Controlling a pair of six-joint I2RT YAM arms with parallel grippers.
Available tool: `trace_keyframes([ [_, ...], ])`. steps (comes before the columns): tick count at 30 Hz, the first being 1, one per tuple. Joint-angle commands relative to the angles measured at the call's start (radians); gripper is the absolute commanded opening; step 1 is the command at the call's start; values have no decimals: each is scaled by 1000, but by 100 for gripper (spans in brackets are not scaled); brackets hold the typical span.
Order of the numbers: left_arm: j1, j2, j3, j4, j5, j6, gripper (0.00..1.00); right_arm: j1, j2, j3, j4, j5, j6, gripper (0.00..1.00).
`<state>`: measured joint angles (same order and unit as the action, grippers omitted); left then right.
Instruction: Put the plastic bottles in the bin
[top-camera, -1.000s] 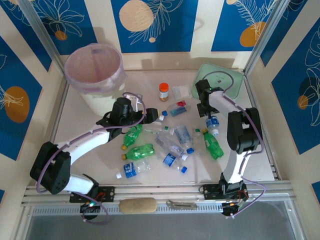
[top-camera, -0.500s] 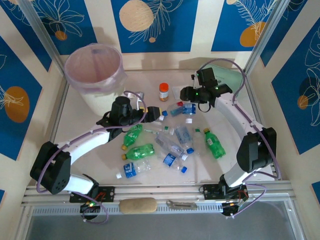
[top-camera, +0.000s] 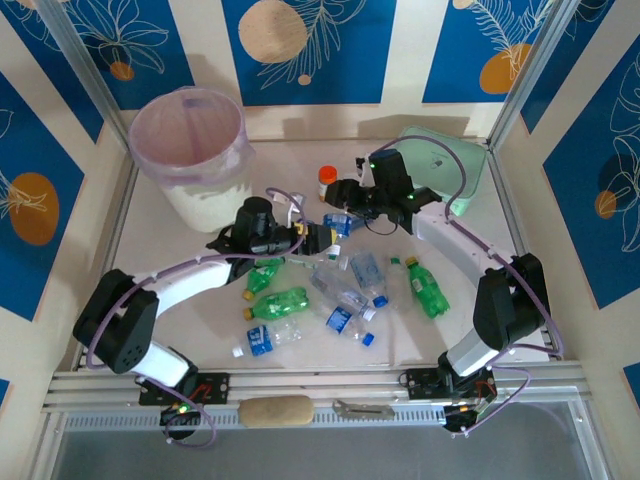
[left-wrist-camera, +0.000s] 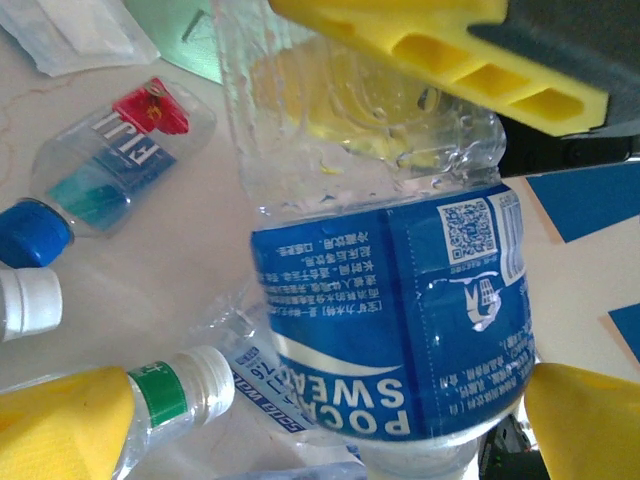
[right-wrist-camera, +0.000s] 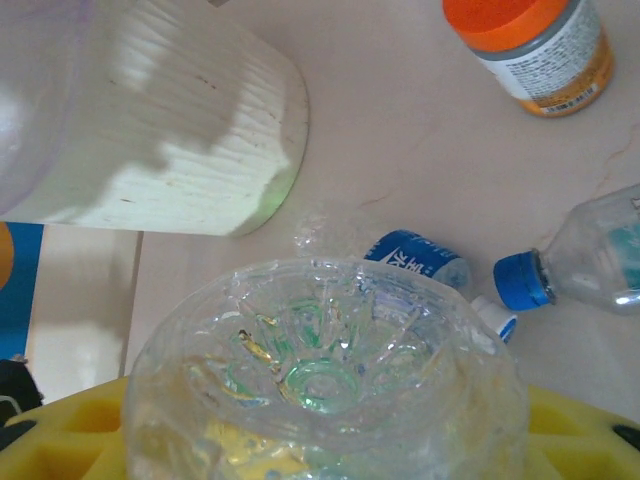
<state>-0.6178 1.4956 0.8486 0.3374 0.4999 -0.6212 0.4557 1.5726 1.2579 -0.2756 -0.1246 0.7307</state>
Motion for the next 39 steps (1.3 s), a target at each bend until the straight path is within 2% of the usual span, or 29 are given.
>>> trace_keyframes([
  [1,-13,25,45,31,43,-4,100,13,-13,-3,38,-47,42,41],
  [12,-20,78,83,61,63,-33,99,49,-4,-25,78,-70,76,40],
  [17,-20,72,79,63,42,-25,85,49,7,-19,66,-67,71,40],
  [21,-20,56,66,56,14,-12,64,49,10,-18,65,-70,72,40],
  [28,-20,36,49,47,-24,-5,55,51,10,-20,67,-73,75,41],
  [36,-16,20,28,3,-106,-3,51,32,-42,-19,47,-56,73,68],
  [39,-13,14,20,-16,-133,-4,51,9,-74,-33,56,-70,84,72],
])
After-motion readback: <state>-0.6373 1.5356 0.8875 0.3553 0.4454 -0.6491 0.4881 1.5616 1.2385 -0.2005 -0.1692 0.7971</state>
